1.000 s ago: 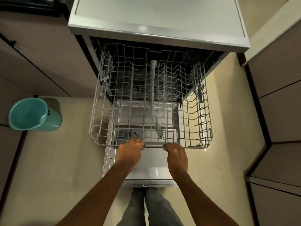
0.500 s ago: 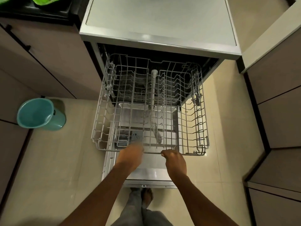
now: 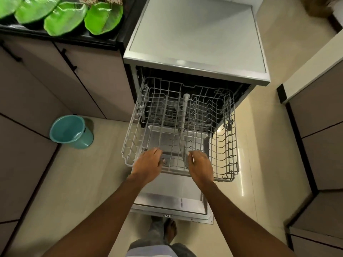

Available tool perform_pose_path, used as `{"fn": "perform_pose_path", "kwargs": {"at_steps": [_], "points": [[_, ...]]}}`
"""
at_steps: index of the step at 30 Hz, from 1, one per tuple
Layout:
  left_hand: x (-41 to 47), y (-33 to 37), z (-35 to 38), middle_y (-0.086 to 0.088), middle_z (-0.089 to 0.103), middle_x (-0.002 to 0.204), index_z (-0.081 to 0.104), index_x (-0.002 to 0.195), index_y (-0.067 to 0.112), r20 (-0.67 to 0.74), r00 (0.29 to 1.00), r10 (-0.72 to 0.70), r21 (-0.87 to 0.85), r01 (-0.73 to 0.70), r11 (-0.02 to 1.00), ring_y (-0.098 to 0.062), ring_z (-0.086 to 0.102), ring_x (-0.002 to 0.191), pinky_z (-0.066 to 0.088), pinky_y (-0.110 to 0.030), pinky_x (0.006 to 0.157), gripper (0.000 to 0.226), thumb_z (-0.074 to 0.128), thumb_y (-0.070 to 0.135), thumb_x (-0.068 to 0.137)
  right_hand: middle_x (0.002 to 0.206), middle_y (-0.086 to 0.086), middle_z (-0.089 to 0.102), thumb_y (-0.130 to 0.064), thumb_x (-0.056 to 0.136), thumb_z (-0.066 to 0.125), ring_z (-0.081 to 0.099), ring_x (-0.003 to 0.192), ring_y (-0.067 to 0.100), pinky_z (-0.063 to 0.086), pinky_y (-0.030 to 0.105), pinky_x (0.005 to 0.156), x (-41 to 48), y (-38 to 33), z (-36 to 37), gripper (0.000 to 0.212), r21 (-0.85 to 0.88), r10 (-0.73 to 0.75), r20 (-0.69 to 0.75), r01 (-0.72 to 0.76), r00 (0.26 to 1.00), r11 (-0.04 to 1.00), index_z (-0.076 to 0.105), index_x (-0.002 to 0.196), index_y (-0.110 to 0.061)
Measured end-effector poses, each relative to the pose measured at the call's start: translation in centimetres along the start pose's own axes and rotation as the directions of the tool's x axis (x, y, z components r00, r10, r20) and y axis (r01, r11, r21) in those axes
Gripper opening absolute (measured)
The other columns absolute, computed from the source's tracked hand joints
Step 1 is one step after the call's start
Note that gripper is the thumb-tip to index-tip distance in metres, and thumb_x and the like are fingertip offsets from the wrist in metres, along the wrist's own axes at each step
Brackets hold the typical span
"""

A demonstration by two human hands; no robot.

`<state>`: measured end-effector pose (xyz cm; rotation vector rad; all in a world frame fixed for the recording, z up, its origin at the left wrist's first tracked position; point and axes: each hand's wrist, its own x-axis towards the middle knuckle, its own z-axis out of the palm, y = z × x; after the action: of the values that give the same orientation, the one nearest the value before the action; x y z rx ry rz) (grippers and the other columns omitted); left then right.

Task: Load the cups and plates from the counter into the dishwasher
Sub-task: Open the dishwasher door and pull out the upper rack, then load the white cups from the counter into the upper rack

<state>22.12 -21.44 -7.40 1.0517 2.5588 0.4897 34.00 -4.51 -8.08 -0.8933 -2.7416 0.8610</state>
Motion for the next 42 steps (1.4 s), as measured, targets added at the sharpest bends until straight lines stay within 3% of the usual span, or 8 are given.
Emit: {"fn": "perform_pose_path", "kwargs": {"at_steps": [7, 11, 15, 18, 22, 31, 34, 42], "points": [[-1.4, -0.4, -6.5, -0.005, 0.055, 0.132, 0.05, 0.132, 0.011, -0.228, 0.974, -0.008, 0.042, 0.018, 0.999, -0.02, 0.049, 0.124, 0.039, -0.037, 0.108, 0.043, 0.044, 0.034, 0.095, 0.083, 0.001, 0.062, -0.018, 0.096, 0.051, 0.055, 0.074, 0.016, 0.05, 0.031, 0.062, 2.2, -6.7, -2.1, 0.015, -0.003, -0.112, -0.193, 0.113, 0.975, 0.994, 0.064, 0.09, -0.012], [-2.5, -1.9, -10.2, -0.007, 0.05, 0.139, 0.047, 0.135, 0.011, -0.327, 0.944, -0.035, 0.041, 0.051, 0.998, -0.023, 0.042, 0.133, 0.035, -0.04, 0.111, 0.046, 0.045, 0.036, 0.096, 0.097, 0.002, 0.067, -0.016, 0.094, 0.055, 0.06, 0.087, 0.015, 0.053, 0.031, 0.074, 3.0, -10.9, -2.2, 0.013, -0.006, -0.204, -0.254, 0.21, 0.945, 0.978, 0.064, 0.102, -0.013], [-2.9, -4.4, -14.2, -0.009, 0.042, 0.148, 0.041, 0.141, 0.01, -0.455, 0.89, -0.003, 0.091, 0.049, 0.995, -0.025, 0.029, 0.142, 0.025, -0.04, 0.116, 0.052, 0.051, 0.031, 0.094, 0.116, 0.006, 0.065, -0.018, 0.094, 0.054, 0.059, 0.108, 0.019, 0.051, 0.036, 0.092, 4.5, -15.2, -1.3, 0.028, -0.021, -0.278, -0.271, 0.283, 0.921, 0.959, 0.061, 0.119, -0.011], [-2.7, -7.3, -17.8, -0.01, 0.043, 0.147, 0.043, 0.14, 0.009, -0.525, 0.851, 0.01, 0.111, 0.057, 0.992, -0.026, 0.03, 0.142, 0.026, -0.039, 0.114, 0.053, 0.054, 0.031, 0.093, 0.131, 0.008, 0.059, -0.025, 0.096, 0.048, 0.05, 0.127, 0.022, 0.042, 0.038, 0.106, 6.1, -19.0, 0.0, 0.038, -0.039, -0.288, -0.256, 0.288, 0.923, 0.957, 0.056, 0.13, -0.009], [-2.3, -11.3, -22.1, -0.009, 0.045, 0.146, 0.046, 0.139, 0.01, -0.553, 0.833, 0.023, 0.129, 0.059, 0.99, -0.025, 0.033, 0.141, 0.029, -0.038, 0.112, 0.052, 0.053, 0.033, 0.094, 0.137, 0.008, 0.055, -0.026, 0.096, 0.048, 0.044, 0.133, 0.022, 0.035, 0.036, 0.111, 8.0, -23.6, 1.3, 0.041, -0.022, -0.291, -0.277, 0.297, 0.916, 0.955, 0.055, 0.133, -0.009], [0.4, -24.7, -33.8, -0.005, 0.049, 0.143, 0.05, 0.136, 0.012, -0.569, 0.819, 0.068, 0.188, 0.049, 0.981, -0.021, 0.035, 0.141, 0.029, -0.035, 0.112, 0.055, 0.041, 0.041, 0.09, 0.135, 0.007, 0.057, -0.024, 0.096, 0.051, 0.044, 0.133, 0.023, 0.036, 0.036, 0.111, 14.3, -37.8, 5.2, 0.039, 0.026, -0.291, -0.414, 0.331, 0.863, 0.943, 0.057, 0.13, -0.008], [1.3, -27.1, -36.1, -0.005, 0.044, 0.147, 0.047, 0.138, 0.011, -0.577, 0.813, 0.07, 0.156, 0.025, 0.987, -0.021, 0.029, 0.143, 0.025, -0.035, 0.114, 0.053, 0.046, 0.037, 0.092, 0.137, 0.005, 0.054, -0.026, 0.097, 0.049, 0.041, 0.135, 0.02, 0.032, 0.032, 0.111, 16.4, -40.6, 5.3, 0.04, 0.03, -0.279, -0.405, 0.318, 0.871, 0.948, 0.055, 0.133, -0.01], [6.5, -30.5, -40.1, -0.004, 0.043, 0.147, 0.045, 0.14, 0.013, -0.601, 0.795, 0.079, 0.111, -0.015, 0.994, -0.019, 0.026, 0.144, 0.021, -0.033, 0.115, 0.052, 0.053, 0.036, 0.094, 0.139, 0.005, 0.052, -0.027, 0.098, 0.048, 0.038, 0.137, 0.02, 0.035, 0.037, 0.111, 22.4, -45.5, 5.8, 0.041, 0.059, -0.258, -0.436, 0.314, 0.862, 0.948, 0.052, 0.135, -0.011]]}}
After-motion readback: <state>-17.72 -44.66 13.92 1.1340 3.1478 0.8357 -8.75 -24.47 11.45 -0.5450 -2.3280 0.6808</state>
